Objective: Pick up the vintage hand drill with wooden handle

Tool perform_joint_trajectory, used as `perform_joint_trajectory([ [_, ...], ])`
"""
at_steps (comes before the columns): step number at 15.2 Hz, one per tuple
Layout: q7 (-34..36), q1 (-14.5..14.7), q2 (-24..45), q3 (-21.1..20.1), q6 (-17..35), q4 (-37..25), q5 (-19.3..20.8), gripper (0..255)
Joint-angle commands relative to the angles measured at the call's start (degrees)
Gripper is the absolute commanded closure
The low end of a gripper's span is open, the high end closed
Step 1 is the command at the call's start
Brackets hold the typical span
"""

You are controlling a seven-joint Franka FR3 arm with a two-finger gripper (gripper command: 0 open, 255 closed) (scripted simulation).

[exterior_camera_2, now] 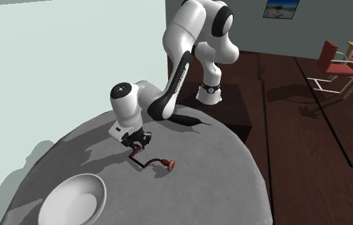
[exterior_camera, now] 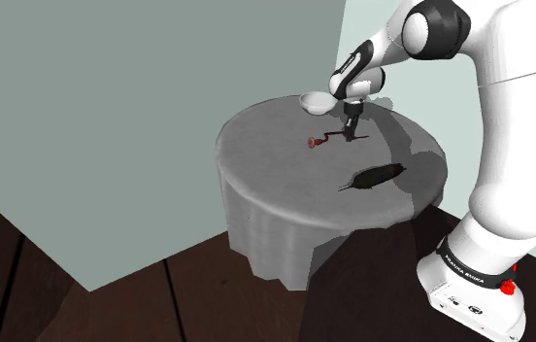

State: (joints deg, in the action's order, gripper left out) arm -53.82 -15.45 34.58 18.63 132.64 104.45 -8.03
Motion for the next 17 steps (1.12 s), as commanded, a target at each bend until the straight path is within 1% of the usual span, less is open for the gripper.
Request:
perform_joint_trajectory([
  [1, 0.06, 0.13, -0.57, 0.13, -0.50, 0.08, 0.18, 255],
  [15, 1.02, 1.39, -7.50, 1.81, -8.33, -1.03, 2.59, 255],
  [17, 1.03, 1.40, -7.57, 1.82, -8.42, -1.06, 2.62, 255],
])
